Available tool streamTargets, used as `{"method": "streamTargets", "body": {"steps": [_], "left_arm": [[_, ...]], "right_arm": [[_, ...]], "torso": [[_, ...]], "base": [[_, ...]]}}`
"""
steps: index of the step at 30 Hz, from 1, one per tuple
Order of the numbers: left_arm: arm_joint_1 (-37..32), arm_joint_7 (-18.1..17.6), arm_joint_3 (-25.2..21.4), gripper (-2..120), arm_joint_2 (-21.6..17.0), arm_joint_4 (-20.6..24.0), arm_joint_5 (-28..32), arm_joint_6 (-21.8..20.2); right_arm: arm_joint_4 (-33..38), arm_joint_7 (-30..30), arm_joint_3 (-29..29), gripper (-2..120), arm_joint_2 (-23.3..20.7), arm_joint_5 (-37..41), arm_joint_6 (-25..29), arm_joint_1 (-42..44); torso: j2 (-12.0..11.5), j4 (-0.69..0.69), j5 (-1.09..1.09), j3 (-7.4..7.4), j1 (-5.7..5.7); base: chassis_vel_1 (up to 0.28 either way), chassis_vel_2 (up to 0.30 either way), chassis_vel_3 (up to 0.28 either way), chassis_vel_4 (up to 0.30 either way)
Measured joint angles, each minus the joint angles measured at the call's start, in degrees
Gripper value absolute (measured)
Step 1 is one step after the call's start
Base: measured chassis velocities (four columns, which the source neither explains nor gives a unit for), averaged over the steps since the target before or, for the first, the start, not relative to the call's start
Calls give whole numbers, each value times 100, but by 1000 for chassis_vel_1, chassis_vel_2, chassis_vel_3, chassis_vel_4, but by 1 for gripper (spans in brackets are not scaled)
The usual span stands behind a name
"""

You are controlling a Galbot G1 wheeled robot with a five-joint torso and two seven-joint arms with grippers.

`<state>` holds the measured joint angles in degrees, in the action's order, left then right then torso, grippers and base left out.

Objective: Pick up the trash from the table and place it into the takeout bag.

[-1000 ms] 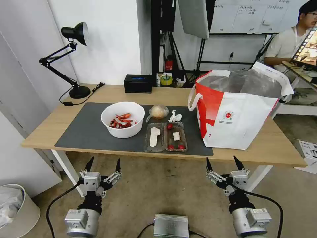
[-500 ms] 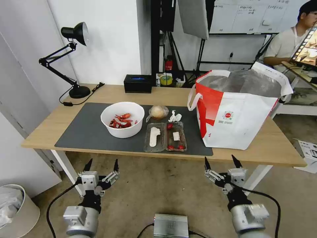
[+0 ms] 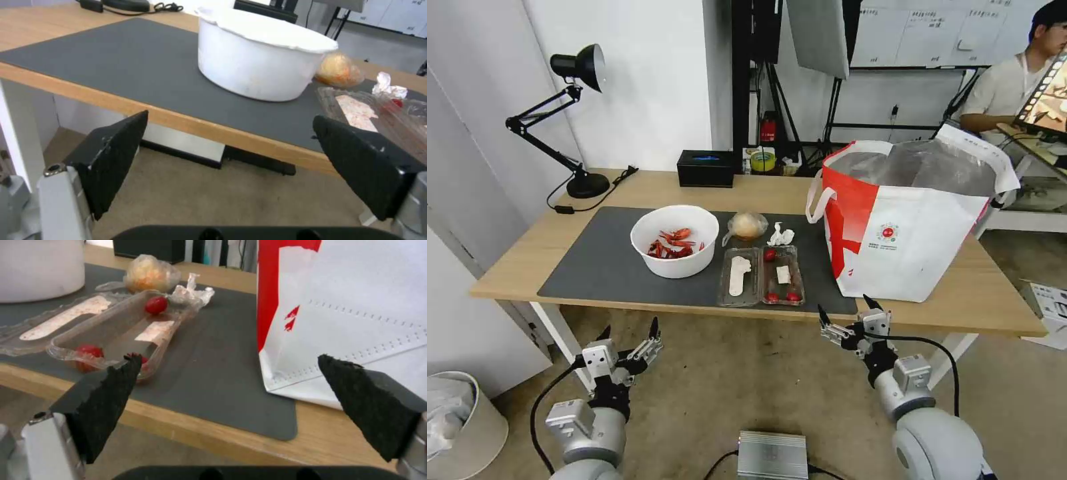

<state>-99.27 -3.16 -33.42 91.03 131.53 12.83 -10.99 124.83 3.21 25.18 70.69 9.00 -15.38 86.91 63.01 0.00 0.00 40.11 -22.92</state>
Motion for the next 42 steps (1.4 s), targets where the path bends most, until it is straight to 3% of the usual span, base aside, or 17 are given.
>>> {"method": "streamTargets", "body": {"steps": [4, 9, 11, 13, 15, 16, 19, 22, 31, 42], "left_arm": [[-8, -22, 90, 100, -5, 3, 251, 6], [90, -467, 495, 100, -170, -10, 952, 114], [181, -723, 715, 100, -273, 38, 1551, 35], [197, -802, 762, 100, -281, 82, 1775, -9], [221, -1047, 913, 100, -266, 265, 2513, -219], [221, -1047, 913, 100, -266, 265, 2513, -219], [279, -1639, 1240, 100, -213, 540, 3605, -567], [308, -1919, 1443, 100, -144, 611, 4002, -684], [642, -2007, 2085, 100, 23, 319, 4359, -369], [1199, -2005, 2455, 100, 25, -176, 4583, -68]], "right_arm": [[27, -3, 10, 100, -14, -2, 21, 13], [82, -5, 30, 100, -45, -4, 43, 38], [129, -7, 42, 100, -78, -5, 50, 53], [138, -8, 38, 100, -98, -6, 51, 51], [142, -9, 7, 100, -165, -4, 52, 17], [142, -9, 7, 100, -165, -4, 52, 17], [176, -8, 36, 100, -302, 30, 50, -9], [196, -6, 73, 100, -370, 76, 44, -19], [285, 11, 172, 100, -396, 95, 34, 110], [353, 24, 355, 100, -362, 69, 30, 308]], "torso": [[0, 0, 0, 0, 0], [0, -1, 0, 0, 0], [0, -1, -1, 0, 0], [0, -1, -1, 0, 1], [1, 0, 0, 0, 1], [1, 0, 0, 0, 1], [1, 0, 0, 0, 1], [1, 0, 1, 0, 1], [1, 0, 1, 0, 0], [1, 0, 1, 0, 0]], "base": [[0, 0, 0, 0], [0, 0, 0, 0], [0, 0, 0, 0], [0, 0, 0, 0], [0, 0, 0, 0], [0, 0, 0, 0], [0, 0, 0, 0], [0, 0, 0, 0], [0, 0, 0, 0], [0, 0, 0, 0]]}}
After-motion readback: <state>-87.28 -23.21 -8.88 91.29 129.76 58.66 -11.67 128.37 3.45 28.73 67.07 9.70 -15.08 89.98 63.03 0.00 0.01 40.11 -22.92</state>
